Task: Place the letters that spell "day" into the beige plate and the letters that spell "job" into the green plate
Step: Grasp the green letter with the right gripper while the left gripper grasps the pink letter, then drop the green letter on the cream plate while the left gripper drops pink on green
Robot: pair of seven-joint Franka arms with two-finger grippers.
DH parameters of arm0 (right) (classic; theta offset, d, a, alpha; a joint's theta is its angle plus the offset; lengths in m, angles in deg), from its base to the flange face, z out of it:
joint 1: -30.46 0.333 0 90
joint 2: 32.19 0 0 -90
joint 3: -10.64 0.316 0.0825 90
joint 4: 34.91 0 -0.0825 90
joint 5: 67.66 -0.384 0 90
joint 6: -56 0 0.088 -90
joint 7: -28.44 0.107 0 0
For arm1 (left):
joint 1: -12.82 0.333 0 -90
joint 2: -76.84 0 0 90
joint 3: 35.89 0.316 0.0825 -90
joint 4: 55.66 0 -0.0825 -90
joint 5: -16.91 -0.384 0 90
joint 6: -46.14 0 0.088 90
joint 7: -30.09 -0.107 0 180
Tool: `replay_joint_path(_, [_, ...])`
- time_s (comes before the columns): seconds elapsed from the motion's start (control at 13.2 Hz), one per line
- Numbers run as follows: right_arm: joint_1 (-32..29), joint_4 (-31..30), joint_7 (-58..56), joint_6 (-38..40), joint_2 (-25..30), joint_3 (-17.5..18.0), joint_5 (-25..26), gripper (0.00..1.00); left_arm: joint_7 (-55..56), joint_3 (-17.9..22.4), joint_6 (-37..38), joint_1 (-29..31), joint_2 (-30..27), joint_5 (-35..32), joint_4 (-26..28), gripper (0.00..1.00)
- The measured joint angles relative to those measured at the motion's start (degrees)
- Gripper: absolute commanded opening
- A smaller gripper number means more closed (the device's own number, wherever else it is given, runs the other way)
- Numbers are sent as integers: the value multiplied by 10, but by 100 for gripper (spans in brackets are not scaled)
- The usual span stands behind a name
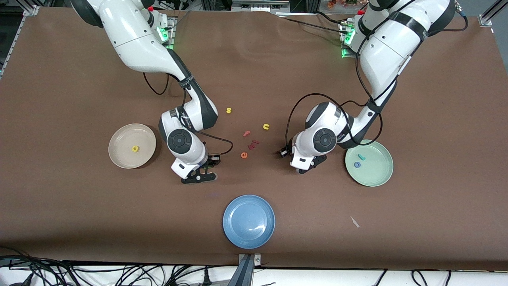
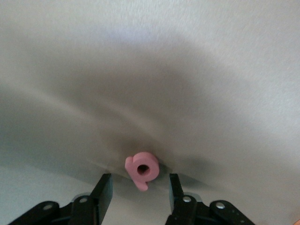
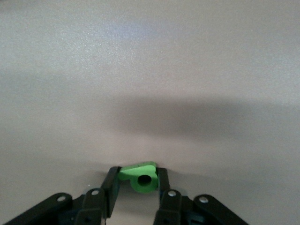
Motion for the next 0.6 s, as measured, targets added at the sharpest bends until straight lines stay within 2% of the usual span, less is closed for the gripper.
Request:
replay_joint_path(0.15, [0,0,1,0,0,0,0,30,-1,7,-4,0,0,0,-1,44])
replay_joint_path(0.3, [0,0,1,0,0,0,0,28,-1,9,-3,0,-2,0,-1,33])
replay_joint_path(0.45, [0,1,1,2,0,0,0,27,-1,9,-1,0,-2,-1,-1,9])
replay_joint_path(0.53, [0,3,1,6,0,0,-1,27,-1,9,0,-1,-3,-1,-1,1])
replay_joint_path(0.6, [0,6,1,13,0,0,-2,27,-1,10,0,-1,-3,-1,-1,0])
